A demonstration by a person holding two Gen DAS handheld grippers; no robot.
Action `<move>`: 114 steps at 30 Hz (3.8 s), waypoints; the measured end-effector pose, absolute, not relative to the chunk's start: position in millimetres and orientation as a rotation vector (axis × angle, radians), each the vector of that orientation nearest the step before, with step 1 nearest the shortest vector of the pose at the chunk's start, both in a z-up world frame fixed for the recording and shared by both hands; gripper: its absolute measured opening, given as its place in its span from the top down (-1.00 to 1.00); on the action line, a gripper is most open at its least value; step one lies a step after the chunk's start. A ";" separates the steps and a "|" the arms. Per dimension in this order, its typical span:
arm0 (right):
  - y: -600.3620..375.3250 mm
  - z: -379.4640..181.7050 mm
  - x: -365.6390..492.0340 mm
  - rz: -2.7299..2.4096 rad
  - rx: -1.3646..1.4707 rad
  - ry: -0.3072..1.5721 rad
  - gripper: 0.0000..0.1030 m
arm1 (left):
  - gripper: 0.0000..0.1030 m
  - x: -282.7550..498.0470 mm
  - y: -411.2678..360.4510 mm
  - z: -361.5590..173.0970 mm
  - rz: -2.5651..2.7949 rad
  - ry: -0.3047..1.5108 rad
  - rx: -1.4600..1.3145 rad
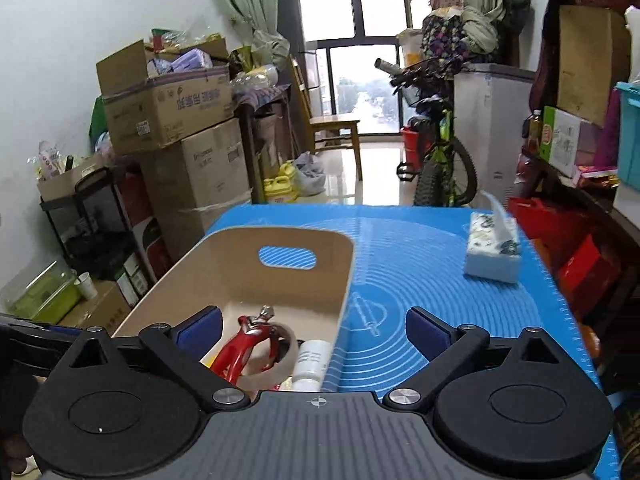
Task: Organize rigid objects
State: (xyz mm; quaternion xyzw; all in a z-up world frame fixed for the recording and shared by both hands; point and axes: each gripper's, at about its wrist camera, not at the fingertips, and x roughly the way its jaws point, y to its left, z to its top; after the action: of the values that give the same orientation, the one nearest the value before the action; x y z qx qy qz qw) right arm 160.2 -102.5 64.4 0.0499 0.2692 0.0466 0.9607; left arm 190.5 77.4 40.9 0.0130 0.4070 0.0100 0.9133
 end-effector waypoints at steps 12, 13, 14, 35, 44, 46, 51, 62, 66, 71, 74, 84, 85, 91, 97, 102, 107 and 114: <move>-125.3 111.3 95.9 0.049 0.093 0.493 -0.91 | -0.70 138.1 51.4 81.8 -0.010 0.764 0.047; -126.7 115.5 90.9 0.046 0.094 0.491 -0.91 | -0.70 132.3 49.3 87.0 -0.009 0.752 0.049; -128.2 118.8 86.0 0.043 0.095 0.487 -0.91 | -0.70 127.5 48.2 91.2 -0.009 0.741 0.052; -144.2 157.2 -31.3 0.038 0.086 0.441 -0.95 | -0.70 31.0 32.3 128.9 -0.023 0.663 0.068; -150.6 150.8 -69.9 0.021 0.099 0.429 -0.95 | -0.70 -3.0 31.5 122.4 0.002 0.640 0.053; -152.8 145.7 -76.6 0.015 0.102 0.440 -0.95 | -0.70 -8.7 30.0 120.3 0.001 0.641 0.061; -156.1 128.0 -92.5 -0.003 0.100 0.460 -0.95 | -0.70 -19.7 28.3 111.5 -0.006 0.645 0.067; -162.0 104.3 -118.1 -0.026 0.132 0.459 -0.95 | -0.70 -38.4 30.7 83.9 0.010 0.614 0.055; -158.6 94.3 -125.7 -0.019 0.109 0.434 -0.95 | -0.70 -43.3 29.5 74.6 0.021 0.582 0.081; -150.1 79.1 -133.3 -0.007 0.086 0.424 -0.95 | -0.70 -46.6 27.4 59.1 0.006 0.584 0.105; -146.1 69.4 -139.7 -0.009 0.070 0.416 -0.95 | -0.70 -49.2 25.9 48.7 -0.006 0.590 0.122; -152.4 58.3 -142.8 -0.038 0.125 0.430 -0.95 | -0.70 -54.5 25.4 37.3 -0.038 0.570 0.131; -153.0 57.1 -142.3 -0.041 0.127 0.433 -0.95 | -0.70 -54.1 24.8 36.4 -0.038 0.572 0.132; -153.1 54.2 -141.1 -0.047 0.131 0.445 -0.95 | -0.70 -51.3 27.5 34.9 -0.044 0.584 0.113; -152.0 52.7 -140.0 -0.054 0.135 0.451 -0.95 | -0.70 -50.5 28.0 33.9 -0.048 0.587 0.115; -152.0 52.8 -139.9 -0.053 0.133 0.449 -0.95 | -0.70 -50.2 27.9 33.9 -0.047 0.586 0.113; -151.0 53.4 -140.0 -0.052 0.127 0.446 -0.95 | -0.70 -50.8 27.1 33.7 -0.049 0.584 0.114; -152.7 54.3 -138.7 -0.049 0.120 0.443 -0.95 | -0.70 -50.4 26.8 34.1 -0.048 0.587 0.114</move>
State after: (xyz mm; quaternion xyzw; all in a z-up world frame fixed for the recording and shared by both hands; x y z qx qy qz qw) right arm -138.7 -152.7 54.3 0.0596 0.2197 -0.0241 0.9735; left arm -50.4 26.8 34.1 0.0561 0.2891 -0.0237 0.9554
